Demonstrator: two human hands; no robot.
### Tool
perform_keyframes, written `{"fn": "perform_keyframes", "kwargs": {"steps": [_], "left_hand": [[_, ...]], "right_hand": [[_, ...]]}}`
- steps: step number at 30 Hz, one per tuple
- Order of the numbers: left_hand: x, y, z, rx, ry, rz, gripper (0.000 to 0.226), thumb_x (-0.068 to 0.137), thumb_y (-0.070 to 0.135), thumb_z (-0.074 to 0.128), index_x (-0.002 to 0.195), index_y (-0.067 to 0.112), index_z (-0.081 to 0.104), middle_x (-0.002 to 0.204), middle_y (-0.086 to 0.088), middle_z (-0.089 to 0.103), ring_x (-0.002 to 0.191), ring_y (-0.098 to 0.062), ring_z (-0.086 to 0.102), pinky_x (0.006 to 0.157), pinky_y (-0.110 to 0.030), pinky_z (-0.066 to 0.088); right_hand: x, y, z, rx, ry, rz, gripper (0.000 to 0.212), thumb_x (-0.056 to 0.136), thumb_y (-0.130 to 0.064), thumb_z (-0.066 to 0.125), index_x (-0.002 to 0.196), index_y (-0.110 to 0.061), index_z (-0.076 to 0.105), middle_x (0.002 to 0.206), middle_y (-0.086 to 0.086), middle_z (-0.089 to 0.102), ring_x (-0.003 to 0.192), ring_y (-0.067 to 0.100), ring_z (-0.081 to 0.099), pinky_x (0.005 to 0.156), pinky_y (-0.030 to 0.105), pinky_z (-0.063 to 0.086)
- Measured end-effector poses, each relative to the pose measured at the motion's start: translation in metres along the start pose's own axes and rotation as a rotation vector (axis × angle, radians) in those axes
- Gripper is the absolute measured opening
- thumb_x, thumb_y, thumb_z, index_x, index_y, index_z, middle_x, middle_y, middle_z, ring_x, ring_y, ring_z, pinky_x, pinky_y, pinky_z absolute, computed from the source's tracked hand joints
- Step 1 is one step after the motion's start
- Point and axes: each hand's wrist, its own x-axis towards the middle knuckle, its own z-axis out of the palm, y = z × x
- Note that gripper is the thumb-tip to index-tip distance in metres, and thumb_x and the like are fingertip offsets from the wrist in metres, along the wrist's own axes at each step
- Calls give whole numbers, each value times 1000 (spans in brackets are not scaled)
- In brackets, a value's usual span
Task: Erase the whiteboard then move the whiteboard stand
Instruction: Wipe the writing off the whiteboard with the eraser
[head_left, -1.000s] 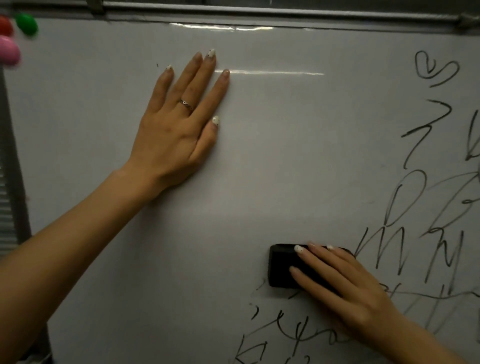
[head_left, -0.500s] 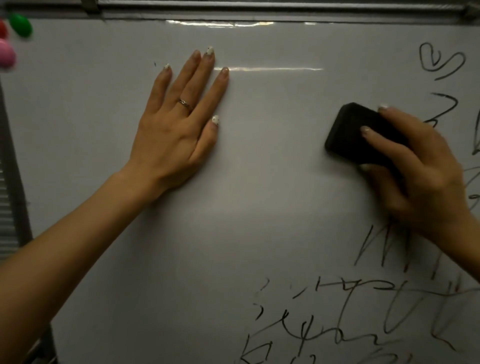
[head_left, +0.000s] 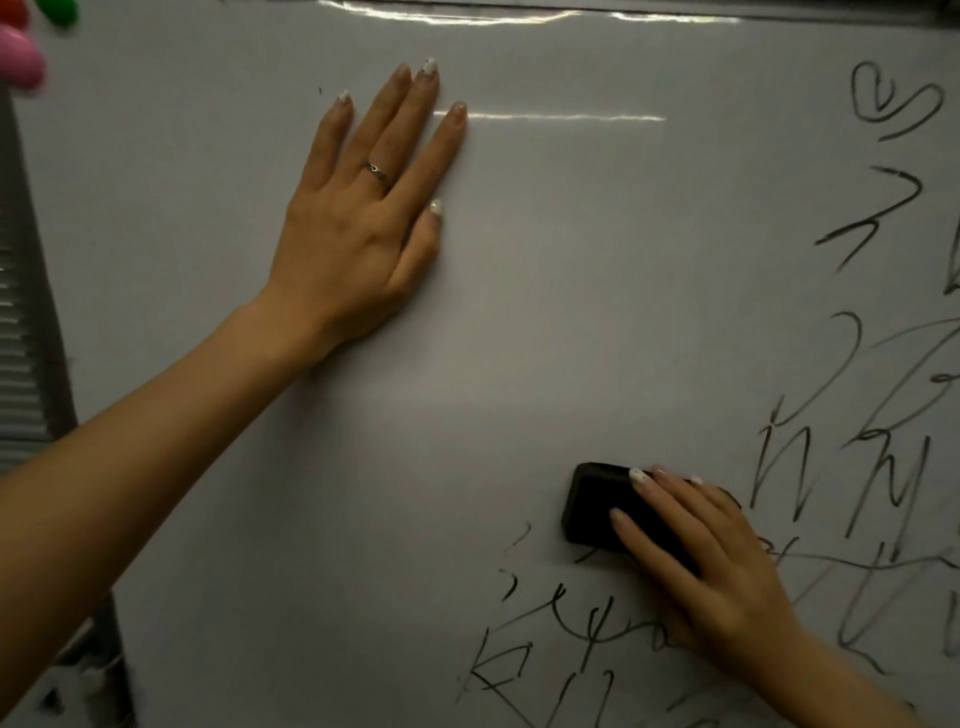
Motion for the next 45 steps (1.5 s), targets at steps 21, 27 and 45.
{"fn": "perform_keyframes", "kwargs": {"steps": [21, 27, 45], "left_hand": [[-171, 81, -5, -91, -152, -124, 53, 98, 23, 30, 147, 3, 22, 156, -17, 14, 146, -24, 5, 116, -47, 7], [-189, 83, -1, -61, -178, -78, 57, 98, 27, 26, 151, 12, 10, 159, -4, -8, 146, -22, 0, 118, -43, 1], [-194, 86, 10, -31, -152, -79, 61, 98, 33, 27, 151, 13, 6, 158, -4, -12, 146, -22, -3, 118, -44, -2]], "right_hand": [[46, -40, 12, 111, 71, 95, 54, 80, 6, 70, 131, 4, 51, 140, 23, 42, 127, 38, 44, 108, 45, 37], [-18, -82, 28, 171, -139, -113, 34, 97, 1, 47, 130, -3, 55, 138, 14, 50, 129, 28, 47, 103, 40, 44], [54, 32, -23, -62, 190, 157, 38, 90, -4, 65, 125, 4, 54, 130, 32, 48, 121, 43, 45, 107, 45, 37]]}}
